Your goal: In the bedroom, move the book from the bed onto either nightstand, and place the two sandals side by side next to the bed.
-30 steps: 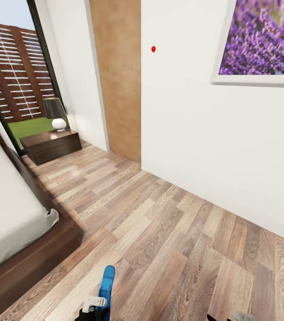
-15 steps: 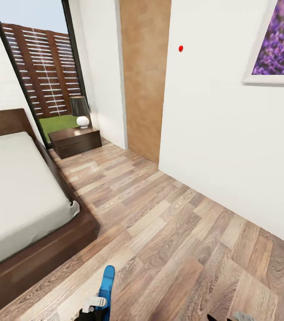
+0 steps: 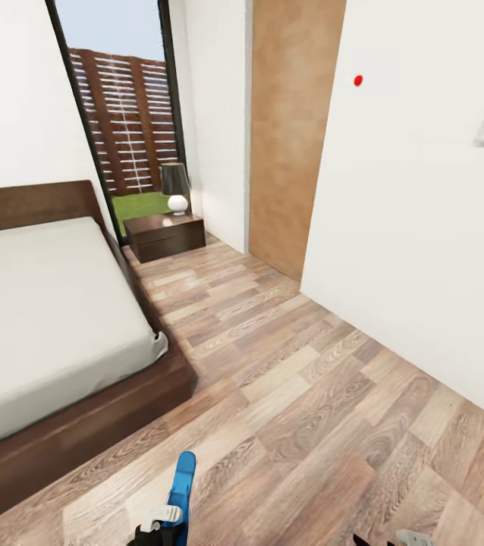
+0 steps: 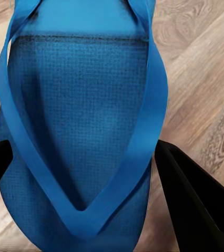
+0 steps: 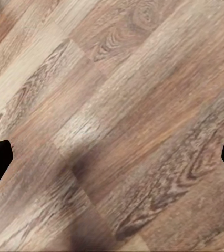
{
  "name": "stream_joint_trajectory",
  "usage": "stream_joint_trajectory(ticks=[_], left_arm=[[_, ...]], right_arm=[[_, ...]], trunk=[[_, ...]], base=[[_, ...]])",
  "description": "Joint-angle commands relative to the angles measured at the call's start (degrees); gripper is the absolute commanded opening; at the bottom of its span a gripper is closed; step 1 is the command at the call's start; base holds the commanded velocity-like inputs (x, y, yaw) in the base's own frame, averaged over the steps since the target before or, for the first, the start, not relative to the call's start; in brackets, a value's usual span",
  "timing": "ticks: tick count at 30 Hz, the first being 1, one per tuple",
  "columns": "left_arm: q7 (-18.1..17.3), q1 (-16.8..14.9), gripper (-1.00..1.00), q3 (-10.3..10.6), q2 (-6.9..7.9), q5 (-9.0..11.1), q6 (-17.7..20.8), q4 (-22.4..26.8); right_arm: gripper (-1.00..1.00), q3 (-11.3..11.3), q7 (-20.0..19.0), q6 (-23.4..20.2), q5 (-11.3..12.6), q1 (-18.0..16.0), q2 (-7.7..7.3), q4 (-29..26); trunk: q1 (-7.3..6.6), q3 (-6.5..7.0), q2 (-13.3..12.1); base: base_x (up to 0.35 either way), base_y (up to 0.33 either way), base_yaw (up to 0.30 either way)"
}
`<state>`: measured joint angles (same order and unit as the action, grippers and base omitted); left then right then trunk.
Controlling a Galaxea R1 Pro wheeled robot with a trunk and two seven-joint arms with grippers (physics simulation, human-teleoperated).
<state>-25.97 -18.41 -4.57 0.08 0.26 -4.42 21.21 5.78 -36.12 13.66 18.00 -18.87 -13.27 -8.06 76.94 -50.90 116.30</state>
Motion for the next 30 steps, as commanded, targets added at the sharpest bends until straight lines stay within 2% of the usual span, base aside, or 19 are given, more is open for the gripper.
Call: stream_joint_trajectory(ticks=[1, 24, 30], left_arm=[[-0.39, -0.05, -1.0, -0.35, -0.02, 0.0, -0.06, -0.09], [-0.4, -0.05, -1.0, -0.35, 0.01, 0.0, -0.06, -0.08], [-0.38, -0.05, -1.0, -0.35, -0.02, 0.0, -0.06, -0.09]], right_arm=[[1.0, 0.46, -0.36, 0.06, -0.16, -0.02, 0.0, 0.06], [1.0, 0.64, -0.29, 0.05, -0.16, -0.02, 0.0, 0.06], [1.0, 0.56, -0.27, 0.05, -0.16, -0.02, 0.08, 0.06]], trunk=[[-0.01, -0.05, 0.02], [-0.01, -0.56, 0.02], [-0.01, -0.72, 0.02]], base=[[0.0, 0.0, 0.284], [0.0, 0.0, 0.284], [0.0, -0.135, 0.284]])
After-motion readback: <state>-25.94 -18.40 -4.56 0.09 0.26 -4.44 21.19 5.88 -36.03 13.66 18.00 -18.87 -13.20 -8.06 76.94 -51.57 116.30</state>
